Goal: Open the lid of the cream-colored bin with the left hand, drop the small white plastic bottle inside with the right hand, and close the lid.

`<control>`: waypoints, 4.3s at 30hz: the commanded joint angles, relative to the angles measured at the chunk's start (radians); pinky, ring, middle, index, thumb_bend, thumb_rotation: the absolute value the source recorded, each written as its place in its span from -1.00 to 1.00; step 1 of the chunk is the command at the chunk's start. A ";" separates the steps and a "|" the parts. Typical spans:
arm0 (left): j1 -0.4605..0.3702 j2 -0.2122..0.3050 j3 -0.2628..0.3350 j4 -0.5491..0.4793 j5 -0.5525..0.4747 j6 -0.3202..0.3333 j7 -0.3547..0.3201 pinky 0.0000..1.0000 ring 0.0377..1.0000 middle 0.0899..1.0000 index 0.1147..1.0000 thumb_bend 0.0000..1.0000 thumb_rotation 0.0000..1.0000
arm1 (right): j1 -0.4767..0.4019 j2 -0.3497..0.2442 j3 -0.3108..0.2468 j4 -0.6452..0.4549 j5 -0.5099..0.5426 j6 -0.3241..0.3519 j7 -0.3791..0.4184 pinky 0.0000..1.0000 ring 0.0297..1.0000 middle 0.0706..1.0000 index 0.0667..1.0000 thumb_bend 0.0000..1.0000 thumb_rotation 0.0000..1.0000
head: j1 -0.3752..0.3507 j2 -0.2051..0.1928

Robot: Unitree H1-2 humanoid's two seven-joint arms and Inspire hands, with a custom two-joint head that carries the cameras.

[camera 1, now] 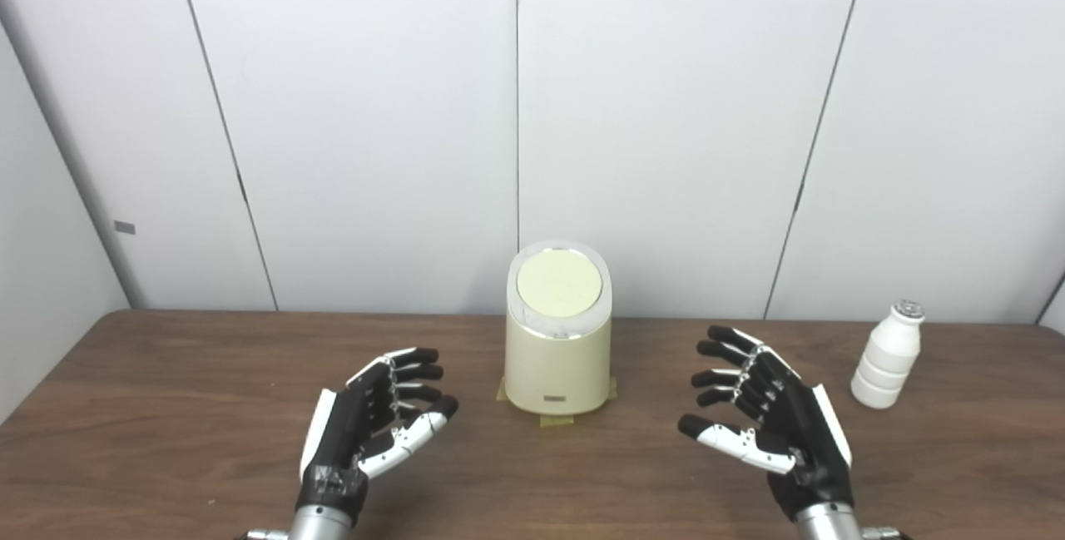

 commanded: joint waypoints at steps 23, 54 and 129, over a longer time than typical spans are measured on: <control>-0.042 -0.007 -0.004 -0.027 -0.004 -0.046 0.013 0.11 0.35 0.43 0.49 0.37 -0.51 | -0.030 -0.004 0.001 -0.031 0.008 -0.022 0.009 -0.01 0.15 0.40 0.43 0.46 -0.76 | -0.001 -0.013; -0.491 -0.007 -0.076 0.275 0.184 0.081 0.104 1.00 1.00 1.00 1.00 0.80 -0.36 | -0.034 -0.006 -0.001 -0.016 0.014 -0.040 0.017 -0.03 0.16 0.41 0.43 0.46 -0.73 | -0.013 -0.025; -0.590 0.150 -0.492 0.417 0.795 0.409 0.071 0.71 0.94 1.00 1.00 0.35 -1.00 | -0.029 0.002 -0.004 -0.053 -0.004 -0.014 0.004 -0.05 0.10 0.41 0.44 0.44 -0.73 | -0.007 -0.003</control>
